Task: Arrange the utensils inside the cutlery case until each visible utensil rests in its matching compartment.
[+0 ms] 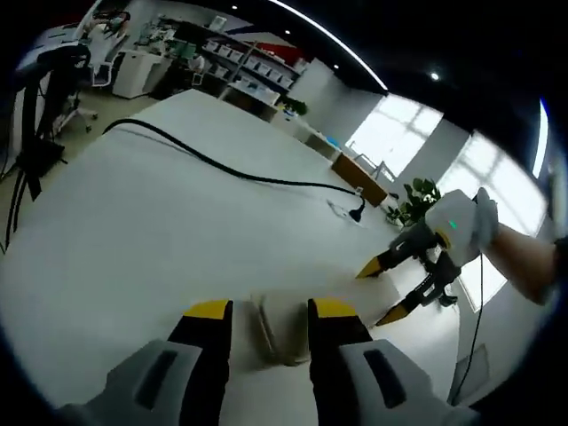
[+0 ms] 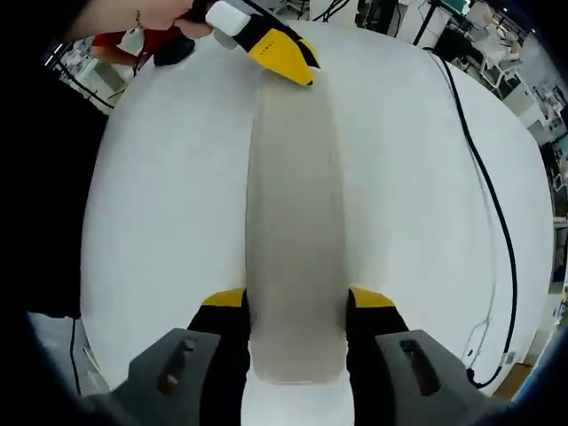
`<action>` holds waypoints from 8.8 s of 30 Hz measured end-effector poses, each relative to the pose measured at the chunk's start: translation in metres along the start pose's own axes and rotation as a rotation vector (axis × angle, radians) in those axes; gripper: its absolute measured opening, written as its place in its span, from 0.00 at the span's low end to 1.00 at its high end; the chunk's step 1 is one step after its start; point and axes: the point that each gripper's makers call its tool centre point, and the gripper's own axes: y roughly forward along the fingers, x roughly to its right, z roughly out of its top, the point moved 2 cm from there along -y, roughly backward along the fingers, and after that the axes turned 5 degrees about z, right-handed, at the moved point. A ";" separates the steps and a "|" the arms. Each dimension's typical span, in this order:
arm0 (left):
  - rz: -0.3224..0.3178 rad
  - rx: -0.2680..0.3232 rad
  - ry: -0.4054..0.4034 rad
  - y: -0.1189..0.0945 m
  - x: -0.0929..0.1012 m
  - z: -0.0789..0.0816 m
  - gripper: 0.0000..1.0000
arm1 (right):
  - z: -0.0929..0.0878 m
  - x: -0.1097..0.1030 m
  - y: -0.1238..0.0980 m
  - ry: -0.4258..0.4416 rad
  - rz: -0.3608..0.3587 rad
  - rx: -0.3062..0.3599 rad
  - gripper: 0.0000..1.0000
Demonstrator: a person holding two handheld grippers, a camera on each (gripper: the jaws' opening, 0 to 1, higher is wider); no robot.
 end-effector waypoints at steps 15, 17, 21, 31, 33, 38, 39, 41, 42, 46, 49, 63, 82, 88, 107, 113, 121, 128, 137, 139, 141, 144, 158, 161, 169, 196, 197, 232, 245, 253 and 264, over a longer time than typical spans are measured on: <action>-0.011 -0.011 0.089 0.003 0.003 0.002 0.32 | -0.016 -0.005 -0.023 0.071 -0.050 0.032 0.36; -0.009 -0.009 0.100 0.004 0.004 0.003 0.31 | -0.021 -0.007 -0.028 0.107 -0.059 0.049 0.35; -0.007 -0.010 0.102 0.005 0.004 0.004 0.31 | -0.039 -0.011 -0.040 0.149 -0.075 0.032 0.33; 0.001 -0.010 0.122 0.005 0.007 0.005 0.29 | -0.035 -0.009 -0.057 0.212 -0.127 0.097 0.02; 0.005 -0.010 0.126 0.005 0.008 0.005 0.29 | -0.033 -0.011 -0.052 0.207 -0.106 0.075 0.00; 0.017 -0.012 0.132 0.006 0.007 0.006 0.28 | -0.038 -0.011 -0.042 0.300 -0.100 0.006 0.00; 0.019 -0.012 0.132 0.006 0.007 0.007 0.28 | -0.035 -0.010 -0.042 0.288 -0.084 0.020 0.00; 0.019 -0.013 0.131 0.006 0.007 0.007 0.28 | -0.036 -0.010 -0.041 0.341 -0.083 0.010 0.00; 0.019 -0.012 0.131 0.006 0.007 0.007 0.28 | -0.036 -0.009 -0.040 0.340 -0.084 0.002 0.00; 0.020 -0.011 0.135 0.006 0.006 0.007 0.28 | -0.037 -0.008 -0.040 0.359 -0.065 -0.018 0.00; 0.023 -0.011 0.141 0.006 0.006 0.007 0.27 | -0.037 -0.009 -0.039 0.354 -0.056 -0.029 0.00; 0.027 -0.009 0.145 0.007 0.006 0.007 0.26 | -0.039 -0.008 -0.034 0.355 -0.053 -0.047 0.00; 0.058 -0.012 0.191 -0.008 -0.009 0.017 0.25 | -0.039 -0.009 -0.035 0.378 -0.062 -0.036 0.00; -0.030 -0.054 0.302 -0.024 0.016 0.044 0.14 | -0.039 -0.010 -0.036 0.378 -0.052 -0.025 0.00; -0.031 -0.686 0.840 0.004 0.026 0.009 0.00 | -0.038 -0.009 -0.035 0.357 -0.057 -0.058 0.00; -0.052 -0.711 0.894 0.005 0.025 0.009 0.00 | -0.040 -0.010 -0.035 0.376 -0.062 -0.032 0.00; -0.026 -0.820 0.950 0.008 0.027 0.009 0.00 | -0.039 -0.010 -0.036 0.404 -0.066 -0.006 0.00; -0.015 -0.885 1.006 0.009 0.030 0.008 0.00 | -0.043 -0.012 -0.039 0.531 -0.073 0.155 0.00; 0.015 -0.902 0.999 0.008 0.028 0.010 0.00 | -0.012 -0.016 -0.035 0.464 -0.087 0.095 0.00; 0.002 -0.882 0.972 0.009 0.027 0.010 0.00 | -0.015 -0.019 -0.031 0.484 -0.070 0.058 0.00; -0.002 -0.872 0.945 0.008 0.026 0.011 0.00 | -0.014 -0.016 -0.032 0.489 -0.068 0.055 0.00; -0.008 -0.868 0.933 0.009 0.026 0.011 0.00 | -0.015 -0.018 -0.031 0.494 -0.070 0.036 0.00; -0.009 -0.860 0.924 0.010 0.027 0.009 0.00 | -0.015 -0.019 -0.028 0.423 -0.100 -0.038 0.00; -0.004 -0.847 0.937 0.008 0.028 0.008 0.00 | -0.017 -0.020 -0.029 0.435 -0.096 -0.023 0.00; -0.009 -0.787 0.874 0.007 0.029 0.009 0.00 | -0.016 -0.019 -0.029 0.448 -0.084 -0.014 0.00; -0.057 -0.980 1.458 0.022 0.060 -0.004 0.00 | -0.021 -0.019 -0.031 0.509 -0.047 0.045 0.00; -0.041 -0.984 1.429 0.024 0.061 -0.003 0.00 | -0.020 -0.020 -0.030 0.536 -0.034 0.063 0.00; -0.076 -0.867 1.236 0.019 0.054 0.000 0.00 | -0.018 -0.017 -0.029 0.444 -0.022 0.010 0.00; -0.082 -0.860 1.263 0.019 0.054 0.000 0.00 | -0.018 -0.017 -0.030 0.459 -0.017 0.018 0.00; -0.074 -0.870 1.270 0.019 0.055 0.000 0.00 | -0.018 -0.017 -0.030 0.455 -0.020 0.010 0.00; -0.069 -0.872 1.259 0.018 0.055 0.000 0.00 | -0.017 -0.018 -0.030 0.448 -0.021 0.007 0.00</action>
